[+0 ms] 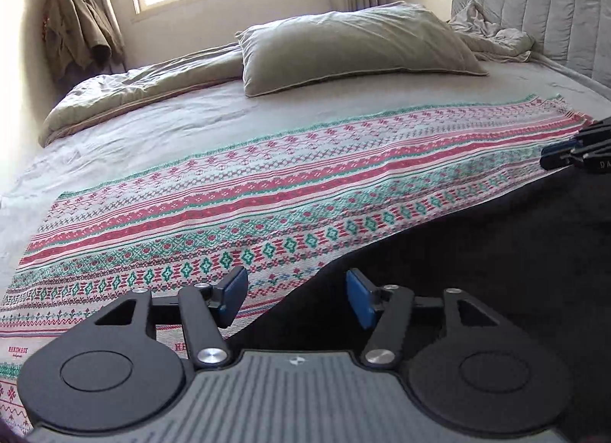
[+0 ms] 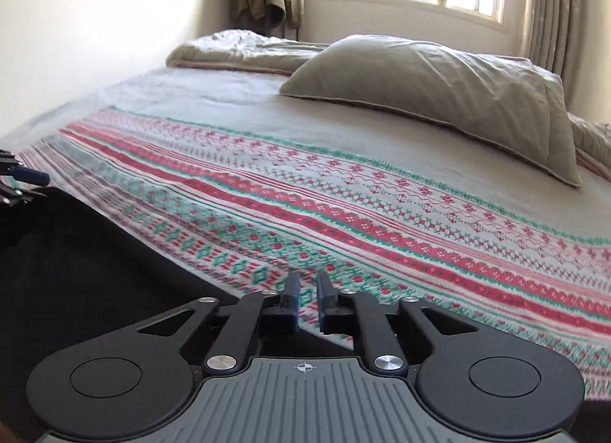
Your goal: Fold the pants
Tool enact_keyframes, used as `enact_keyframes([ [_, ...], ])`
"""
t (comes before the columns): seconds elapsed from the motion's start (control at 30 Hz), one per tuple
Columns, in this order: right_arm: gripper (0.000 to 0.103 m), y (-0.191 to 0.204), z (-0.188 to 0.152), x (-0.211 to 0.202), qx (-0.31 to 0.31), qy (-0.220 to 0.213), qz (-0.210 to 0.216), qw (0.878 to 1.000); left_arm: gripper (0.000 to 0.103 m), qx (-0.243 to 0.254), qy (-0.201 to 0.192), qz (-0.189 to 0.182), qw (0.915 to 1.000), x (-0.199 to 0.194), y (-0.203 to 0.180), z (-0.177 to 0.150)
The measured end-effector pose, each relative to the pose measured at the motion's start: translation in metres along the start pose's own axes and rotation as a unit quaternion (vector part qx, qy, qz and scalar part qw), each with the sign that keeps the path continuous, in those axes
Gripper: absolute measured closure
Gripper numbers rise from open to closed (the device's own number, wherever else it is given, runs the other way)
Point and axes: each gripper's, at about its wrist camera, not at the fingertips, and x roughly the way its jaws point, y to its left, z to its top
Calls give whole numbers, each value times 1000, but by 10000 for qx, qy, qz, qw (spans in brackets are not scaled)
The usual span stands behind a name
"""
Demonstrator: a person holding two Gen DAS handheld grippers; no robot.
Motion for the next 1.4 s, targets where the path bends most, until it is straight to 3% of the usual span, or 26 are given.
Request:
enact_keyframes([
  [0.13,58,31,-5,-28,-211,-44,430,9988,17,24,-256,-829,9962,-30,-29,-6],
  [0.27,55,60,-23,-43,-495,189,888,9946,17,461,-123,-1422,9887,-44,-64,-33],
  [0.37,52,55,-50,-51,-683,475,680,9942,17,859,129,-1219,9887,-47,-66,-66],
  [0.43,46,29,-70,-65,-516,470,584,9959,12,646,49,-1110,9917,-53,-46,-89],
  [0.53,45,-30,-97,-94,86,507,216,9984,9,-288,174,-1261,9914,-66,3,-113],
  [0.63,44,-100,-124,-126,904,620,-271,9936,9,-541,279,-1243,9904,-86,26,-126],
  [0.77,45,-165,-154,-169,1736,691,-896,9783,4,-456,466,-735,9952,-111,29,-130],
  [0.87,41,-188,-165,-189,2065,905,-1670,9598,4,-957,647,-273,9929,-119,28,-126],
  [0.93,37,-191,-166,-194,2035,1129,-2355,9436,4,-1289,524,-38,9903,-129,25,-122],
  [0.97,37,-189,-162,-196,2086,1169,-2478,9388,3,-1456,439,18,9884,-134,21,-119],
  [1.03,38,-181,-155,-203,2212,1029,-2274,9427,1,-1732,302,110,9844,-141,11,-111],
  [1.13,28,-156,-130,-208,2075,787,-1845,9575,0,-1964,245,494,9790,-141,-7,-94],
  [1.23,23,-120,-99,-204,1687,627,-1525,9718,0,-1908,439,963,9759,-139,-25,-77],
  [1.4,16,-64,-51,-180,1171,403,-935,9879,0,-1945,341,1291,9718,-142,-39,-70],
])
